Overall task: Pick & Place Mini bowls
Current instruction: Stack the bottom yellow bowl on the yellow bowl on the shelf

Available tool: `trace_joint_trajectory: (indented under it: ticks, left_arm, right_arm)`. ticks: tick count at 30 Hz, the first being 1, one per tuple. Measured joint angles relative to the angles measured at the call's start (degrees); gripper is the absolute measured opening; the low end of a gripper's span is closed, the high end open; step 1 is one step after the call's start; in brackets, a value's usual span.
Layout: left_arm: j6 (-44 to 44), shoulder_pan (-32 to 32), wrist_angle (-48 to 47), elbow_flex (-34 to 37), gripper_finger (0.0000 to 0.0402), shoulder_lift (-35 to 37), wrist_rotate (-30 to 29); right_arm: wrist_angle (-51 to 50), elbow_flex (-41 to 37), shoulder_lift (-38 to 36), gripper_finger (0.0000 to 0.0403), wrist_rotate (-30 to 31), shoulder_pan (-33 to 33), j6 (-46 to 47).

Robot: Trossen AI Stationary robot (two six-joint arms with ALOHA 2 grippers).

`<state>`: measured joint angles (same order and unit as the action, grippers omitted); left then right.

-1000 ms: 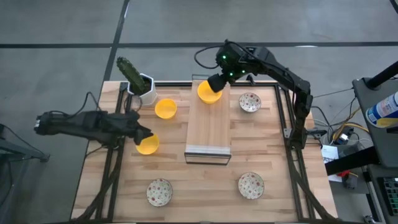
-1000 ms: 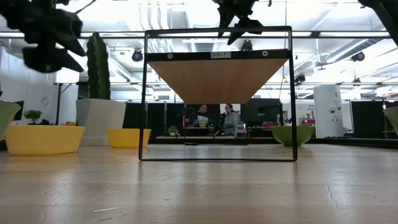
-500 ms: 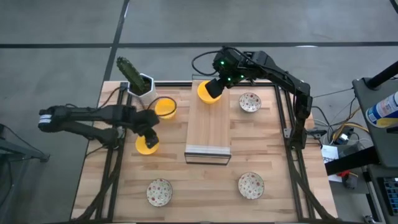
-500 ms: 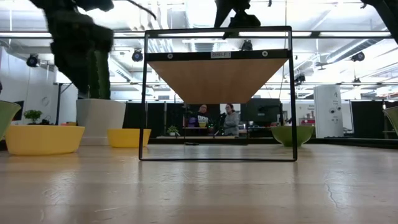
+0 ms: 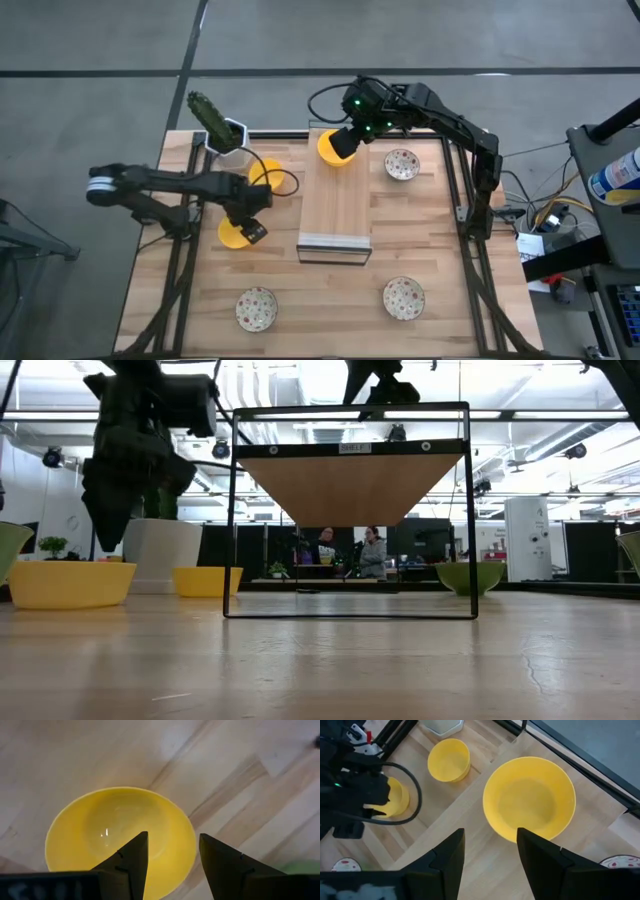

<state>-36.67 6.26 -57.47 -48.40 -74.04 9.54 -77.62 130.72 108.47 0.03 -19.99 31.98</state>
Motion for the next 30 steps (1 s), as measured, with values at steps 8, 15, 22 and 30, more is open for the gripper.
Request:
trace_joint_trajectory:
  ticks: [8, 15, 22, 30]
  left_arm:
    - [-3.2, -0.1, 3.4, 0.0, 0.0168, -1.7, 1.1]
    - [-5.0, -0.1, 4.1, 0.4, 0.0168, -4.0, -1.0]
    - [-3.9, -0.2, 4.9, 1.6, 0.0164, -7.2, -1.2]
    - [-2.6, -0.2, 4.3, 1.7, 0.0047, -8.8, 0.7]
  right_arm:
    - [0.0, 0.0, 0.0, 0.0172, 0.0, 0.0, 0.6]
    - [0.0, 0.0, -0.1, 0.0171, 0.0, 0.0, 0.6]
    - [0.0, 0.0, -0.1, 0.0169, 0.0, 0.0, 0.6]
    - [0.0, 0.0, -0.1, 0.0169, 0.1, 0.0, 0.4]
